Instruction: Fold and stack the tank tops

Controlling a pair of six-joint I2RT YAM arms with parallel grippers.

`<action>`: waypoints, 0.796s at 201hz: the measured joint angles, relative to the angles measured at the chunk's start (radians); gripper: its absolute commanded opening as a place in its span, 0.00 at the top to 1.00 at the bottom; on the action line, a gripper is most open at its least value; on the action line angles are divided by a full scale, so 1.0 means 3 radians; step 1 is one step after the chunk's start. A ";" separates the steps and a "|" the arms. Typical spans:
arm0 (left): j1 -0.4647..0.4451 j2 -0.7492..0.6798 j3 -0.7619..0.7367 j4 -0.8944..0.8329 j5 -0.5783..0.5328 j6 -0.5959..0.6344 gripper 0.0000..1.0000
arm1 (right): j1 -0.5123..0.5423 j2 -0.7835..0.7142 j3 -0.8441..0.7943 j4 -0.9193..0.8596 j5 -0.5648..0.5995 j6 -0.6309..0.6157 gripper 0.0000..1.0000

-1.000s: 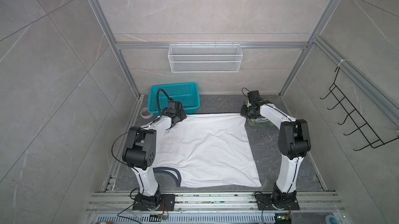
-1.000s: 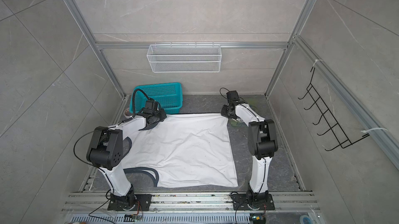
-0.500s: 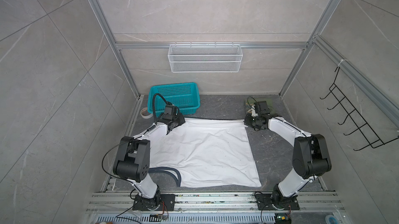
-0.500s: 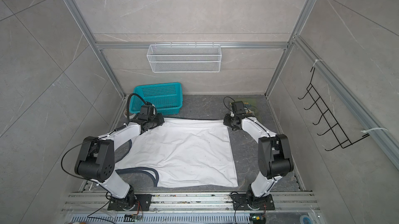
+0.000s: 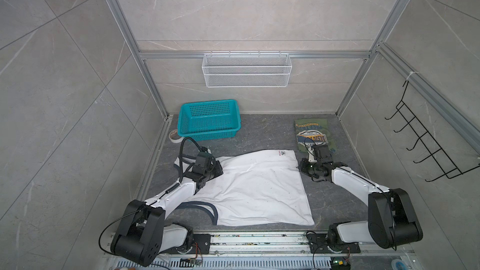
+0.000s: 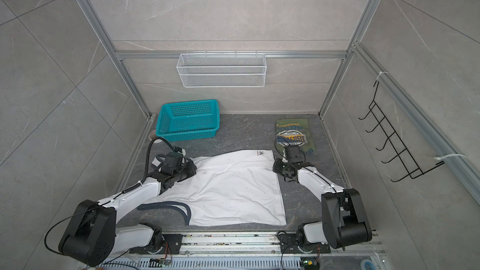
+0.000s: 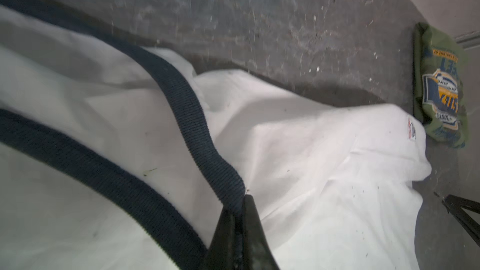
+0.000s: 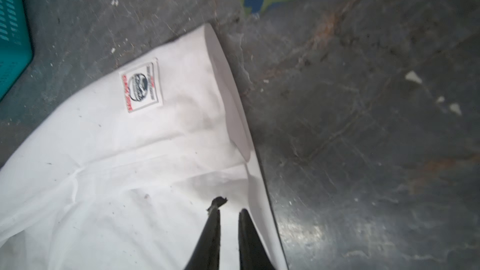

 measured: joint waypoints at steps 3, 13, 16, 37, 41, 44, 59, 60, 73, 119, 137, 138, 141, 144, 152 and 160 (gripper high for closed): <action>-0.0011 -0.0010 -0.0031 0.0003 0.0000 -0.0013 0.99 | 0.0000 -0.0010 -0.0033 0.0004 -0.0003 0.0000 0.81; -0.0038 -0.0018 -0.0114 -0.0005 -0.0004 -0.0053 0.97 | 0.0000 -0.0020 -0.0114 0.0010 -0.0010 0.0019 0.78; -0.0041 -0.0018 -0.0128 -0.0009 -0.0006 -0.0065 0.97 | 0.0000 -0.0020 -0.0128 0.0009 -0.0014 0.0024 0.76; -0.0043 -0.0017 -0.0169 -0.0027 -0.0088 -0.0099 0.96 | 0.0000 0.0009 -0.0088 -0.0005 -0.0052 0.0069 0.64; -0.0043 -0.0017 -0.0167 -0.0025 -0.0103 -0.0099 0.96 | 0.0000 0.0028 -0.0060 -0.0008 -0.0053 0.0079 0.63; -0.0043 -0.0017 -0.0164 -0.0025 -0.0116 -0.0099 0.96 | -0.0001 0.0045 -0.0031 -0.0013 -0.0052 0.0078 0.62; -0.0043 -0.0004 -0.0142 -0.0027 -0.0173 -0.0098 0.96 | -0.0025 0.0178 0.0172 -0.0023 -0.0055 0.0086 0.60; -0.0043 -0.0003 -0.0141 -0.0028 -0.0174 -0.0098 0.96 | -0.0027 0.0183 0.0181 -0.0023 -0.0056 0.0086 0.60; -0.0042 0.0037 -0.0100 -0.0027 -0.0201 -0.0098 0.97 | -0.0062 0.0282 0.0346 -0.0011 -0.0089 0.0084 0.59; -0.0042 0.0209 -0.0029 0.0003 -0.0266 -0.0098 0.98 | -0.0114 0.0899 0.0888 -0.0005 -0.0184 0.0047 0.61; -0.0042 0.0234 -0.0019 0.0004 -0.0264 -0.0098 0.98 | -0.0141 0.1061 0.0918 -0.0028 -0.0200 0.0042 0.63; -0.0042 0.0234 -0.0018 0.0005 -0.0264 -0.0098 0.98 | -0.0142 0.1064 0.0919 -0.0029 -0.0200 0.0041 0.63; -0.0042 0.0234 -0.0018 0.0008 -0.0264 -0.0098 0.98 | -0.0148 0.1090 0.0923 -0.0041 -0.0202 0.0034 0.63; -0.0042 0.0235 -0.0017 0.0009 -0.0264 -0.0097 0.98 | -0.0151 0.1109 0.0926 -0.0046 -0.0205 0.0034 0.64; -0.0042 0.0235 -0.0011 0.0011 -0.0264 -0.0098 0.98 | -0.0158 0.1156 0.0938 -0.0062 -0.0217 0.0023 0.66; -0.0042 0.0235 -0.0005 0.0014 -0.0264 -0.0098 0.98 | -0.0159 0.1197 0.0951 -0.0071 -0.0242 0.0009 0.69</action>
